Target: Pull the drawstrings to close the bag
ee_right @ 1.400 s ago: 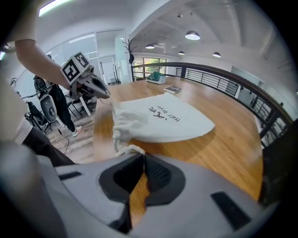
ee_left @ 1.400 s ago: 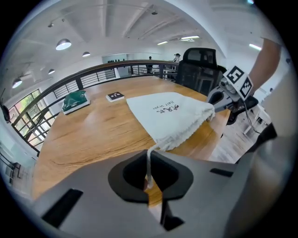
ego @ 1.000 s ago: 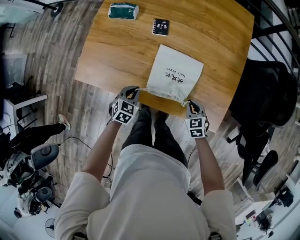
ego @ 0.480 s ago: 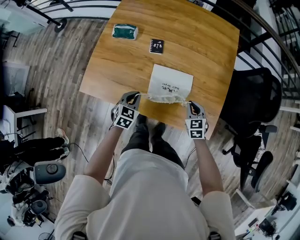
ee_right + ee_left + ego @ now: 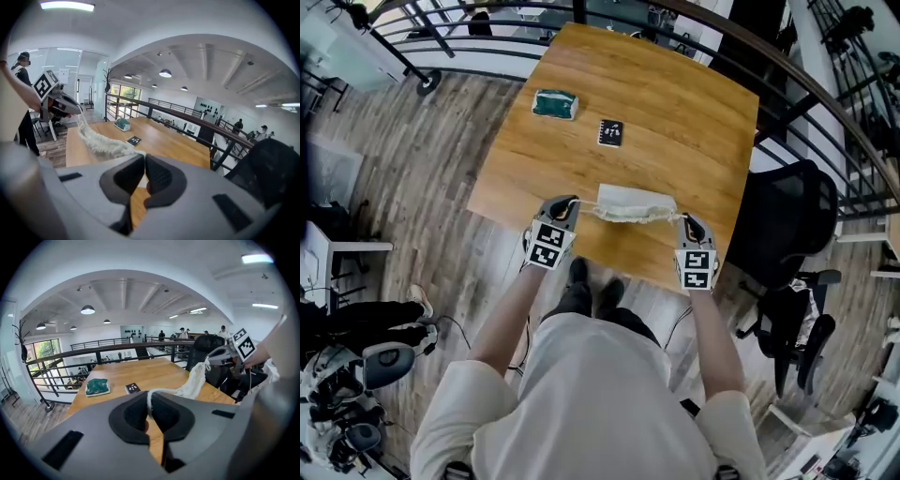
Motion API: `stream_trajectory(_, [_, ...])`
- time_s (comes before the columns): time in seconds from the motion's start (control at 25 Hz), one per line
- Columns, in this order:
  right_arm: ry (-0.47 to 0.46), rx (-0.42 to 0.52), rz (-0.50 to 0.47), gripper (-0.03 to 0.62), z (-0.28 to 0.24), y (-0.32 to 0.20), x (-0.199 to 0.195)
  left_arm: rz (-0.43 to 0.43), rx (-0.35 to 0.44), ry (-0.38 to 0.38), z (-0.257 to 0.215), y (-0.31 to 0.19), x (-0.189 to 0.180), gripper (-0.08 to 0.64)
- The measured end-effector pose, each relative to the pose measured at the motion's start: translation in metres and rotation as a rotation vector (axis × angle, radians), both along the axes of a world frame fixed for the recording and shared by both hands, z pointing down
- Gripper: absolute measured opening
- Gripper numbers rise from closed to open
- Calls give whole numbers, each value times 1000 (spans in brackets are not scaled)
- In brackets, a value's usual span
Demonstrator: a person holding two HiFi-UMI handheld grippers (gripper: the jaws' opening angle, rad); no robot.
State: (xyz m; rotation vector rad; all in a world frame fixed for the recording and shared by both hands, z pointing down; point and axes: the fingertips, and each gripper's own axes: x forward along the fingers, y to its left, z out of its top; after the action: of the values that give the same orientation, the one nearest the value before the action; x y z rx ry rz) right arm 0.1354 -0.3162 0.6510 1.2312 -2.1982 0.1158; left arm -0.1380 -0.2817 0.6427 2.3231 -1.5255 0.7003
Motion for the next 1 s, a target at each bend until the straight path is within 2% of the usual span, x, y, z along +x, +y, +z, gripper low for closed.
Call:
stream_trajectory(0.16, [-5, 57, 12, 9, -35, -7, 4, -11, 36, 53, -31, -3, -1, -8])
stream_trajectory(0.36, [-85, 126, 38, 9, -84, -7, 2, -20, 96, 122, -75, -1, -3, -8])
stream_trajectory(0.56, [-149, 193, 69, 10, -129, -5, 0, -32, 174, 130, -116, -1, -7, -8])
stream_trajectory(0.76, [-145, 242, 80, 9, -157, -5, -2, -63, 251, 133, -147, -5, -14, -8])
stream_trajectory(1.0, [-164, 281, 130, 9, -181, -17, 10, -92, 286, 138, -167, -16, -26, -8])
